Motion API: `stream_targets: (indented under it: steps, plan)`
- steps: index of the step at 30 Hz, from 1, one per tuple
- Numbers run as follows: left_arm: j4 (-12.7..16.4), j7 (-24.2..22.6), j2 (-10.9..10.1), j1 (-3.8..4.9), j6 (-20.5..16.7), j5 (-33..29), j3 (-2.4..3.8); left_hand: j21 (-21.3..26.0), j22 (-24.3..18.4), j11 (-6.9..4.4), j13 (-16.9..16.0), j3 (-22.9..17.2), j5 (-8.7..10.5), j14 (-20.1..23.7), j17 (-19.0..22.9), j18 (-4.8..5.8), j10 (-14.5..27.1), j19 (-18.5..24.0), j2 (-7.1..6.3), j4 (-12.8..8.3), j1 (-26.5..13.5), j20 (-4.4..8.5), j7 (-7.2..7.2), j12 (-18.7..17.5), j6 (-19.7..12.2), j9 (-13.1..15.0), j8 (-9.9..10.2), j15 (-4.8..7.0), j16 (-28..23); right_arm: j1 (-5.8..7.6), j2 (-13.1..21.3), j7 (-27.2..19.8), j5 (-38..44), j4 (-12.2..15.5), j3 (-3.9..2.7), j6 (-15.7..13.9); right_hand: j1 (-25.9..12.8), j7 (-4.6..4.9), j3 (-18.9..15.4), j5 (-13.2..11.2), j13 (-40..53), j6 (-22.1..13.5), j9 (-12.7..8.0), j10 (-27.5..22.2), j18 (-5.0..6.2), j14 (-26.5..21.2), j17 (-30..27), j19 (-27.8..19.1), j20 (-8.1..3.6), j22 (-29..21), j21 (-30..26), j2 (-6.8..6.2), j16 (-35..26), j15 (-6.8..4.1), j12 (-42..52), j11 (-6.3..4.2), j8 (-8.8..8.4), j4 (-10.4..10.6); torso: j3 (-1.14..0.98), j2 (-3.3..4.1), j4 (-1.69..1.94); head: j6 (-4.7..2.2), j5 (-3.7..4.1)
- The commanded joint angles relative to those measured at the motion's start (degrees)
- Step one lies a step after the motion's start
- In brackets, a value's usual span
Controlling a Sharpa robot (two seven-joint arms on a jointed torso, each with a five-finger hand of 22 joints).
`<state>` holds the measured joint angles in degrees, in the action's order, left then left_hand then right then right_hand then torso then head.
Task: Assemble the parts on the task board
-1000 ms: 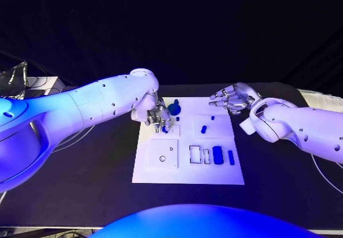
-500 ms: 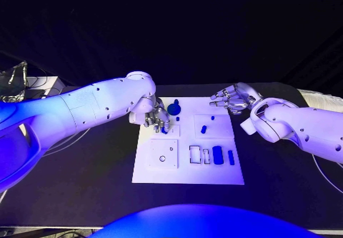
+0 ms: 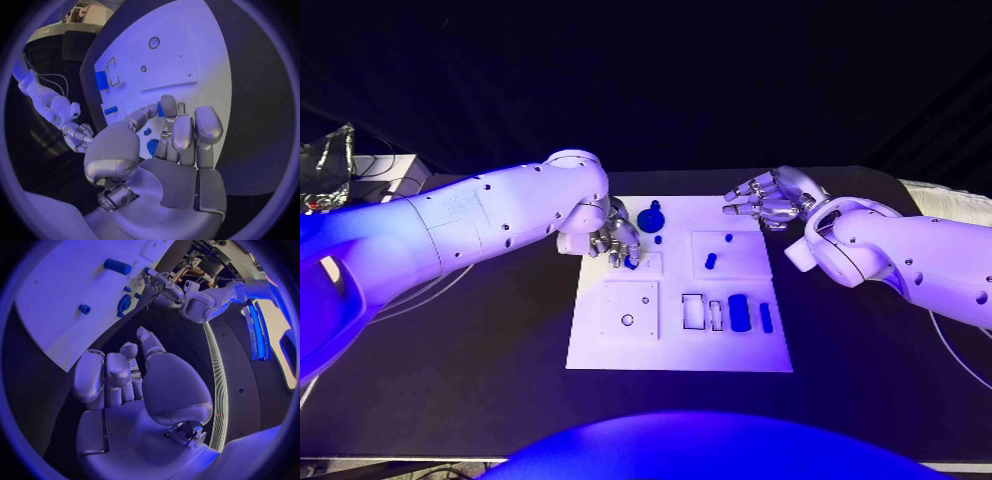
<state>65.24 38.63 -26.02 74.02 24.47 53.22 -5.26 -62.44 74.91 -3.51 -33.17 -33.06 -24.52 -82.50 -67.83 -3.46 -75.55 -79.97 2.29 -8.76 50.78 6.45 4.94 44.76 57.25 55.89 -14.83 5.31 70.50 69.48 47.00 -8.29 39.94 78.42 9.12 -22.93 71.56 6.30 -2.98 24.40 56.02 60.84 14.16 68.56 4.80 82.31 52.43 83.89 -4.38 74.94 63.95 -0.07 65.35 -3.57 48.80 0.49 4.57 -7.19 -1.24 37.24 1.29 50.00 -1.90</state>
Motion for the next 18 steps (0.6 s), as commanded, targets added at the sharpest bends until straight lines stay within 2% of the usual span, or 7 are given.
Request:
stream_targets:
  steps: [1, 5, 10, 15, 18]
  plan:
    - [0.35, -0.13, -0.14, -0.43, -2.44, 1.36, -0.19, -0.38, 6.65, -0.41, 0.08, -3.58, -0.17, -0.02, 0.10, 0.80, -0.04, -0.29, 0.64, -1.21, 1.28, 0.02, -4.74, 0.20, 6.93, 0.10, -0.23, 0.41, 0.37, -0.03, -0.01, -0.59, 0.40, 0.04, -0.02, 0.89, 0.38, 0.37, 0.14, 0.29, -0.02, 0.19, -0.07, 0.02, 0.00, 0.13, 0.01, 4.39, -0.41, 8.85, -0.24, -0.05, -0.25, -0.43, -0.15, -0.41, -0.26, -0.34, -0.04, 0.02, -0.02, 0.00, 0.07]
    - [0.71, -0.27, -0.23, -0.59, -3.96, 1.29, -0.15, -0.42, 6.66, -0.42, 0.07, -3.62, -0.10, -0.01, 0.14, 0.80, -0.03, -0.32, 0.64, -1.12, 1.26, 0.03, -4.74, 0.21, 6.91, 0.15, -0.22, 0.42, 0.37, -0.03, -0.02, -0.58, 0.40, 0.02, -0.02, 0.92, 0.42, 0.35, 0.18, 0.36, 0.02, 0.25, -0.10, 0.03, -0.01, 0.14, 0.06, 4.40, -0.42, 8.86, -0.23, -0.01, -0.24, -0.44, -0.14, -0.43, -0.26, -0.47, -0.02, 0.02, -0.04, 0.00, -0.02]
    - [1.72, -0.06, -0.76, -1.26, -6.33, 1.32, 0.28, -0.08, 6.53, -0.33, 0.02, -3.55, 0.30, 0.11, 0.78, 0.56, 0.32, -0.22, 0.53, -0.48, 1.70, -0.07, -4.62, 0.26, 6.46, 0.63, -0.33, 0.43, -0.07, -0.05, 0.08, -0.61, 0.40, 0.01, -0.02, 1.04, 0.42, 0.35, 0.18, 0.36, 0.02, 0.25, -0.10, 0.03, -0.01, 0.14, 0.06, 4.40, -0.42, 8.86, -0.23, -0.01, -0.24, -0.44, -0.14, -0.43, -0.26, -0.47, 0.02, -0.01, 0.04, 0.00, 0.13]
    - [2.13, 0.10, -0.99, -1.54, -6.90, 1.52, 0.38, -0.05, 6.52, -0.33, 0.03, -3.52, 0.34, 0.13, 0.97, 0.52, 0.36, -0.23, 0.39, -0.26, 1.97, -0.09, -4.62, 0.28, 6.39, 0.80, -0.38, 0.43, -0.14, -0.08, 0.09, -0.65, 0.40, 0.02, -0.02, 1.27, 0.42, 0.35, 0.19, 0.49, 0.03, 0.24, -0.10, 0.02, 0.01, 0.14, 0.06, 4.38, -0.42, 8.83, -0.33, 0.00, -0.24, -0.44, -0.14, -0.43, -0.26, -0.49, -0.07, -0.02, -0.04, 0.00, -0.06]
    - [2.32, 0.13, -1.10, -1.80, -7.01, 1.67, 0.41, -0.08, 6.53, -0.32, 0.02, -3.51, 0.36, 0.14, 1.04, 0.52, 0.38, -0.25, 0.35, -0.19, 2.03, -0.08, -4.62, 0.31, 6.35, 0.87, -0.40, 0.44, -0.17, -0.10, 0.10, -0.69, 0.40, 0.01, -0.02, 1.39, 0.39, 0.35, 0.19, 0.65, 0.02, 0.24, -0.11, 0.01, 0.01, 0.13, 0.01, 4.38, -0.41, 8.84, -0.32, -0.02, -0.28, -0.44, -0.15, -0.43, -0.27, -0.49, 0.00, -0.01, 0.00, 0.00, 0.06]
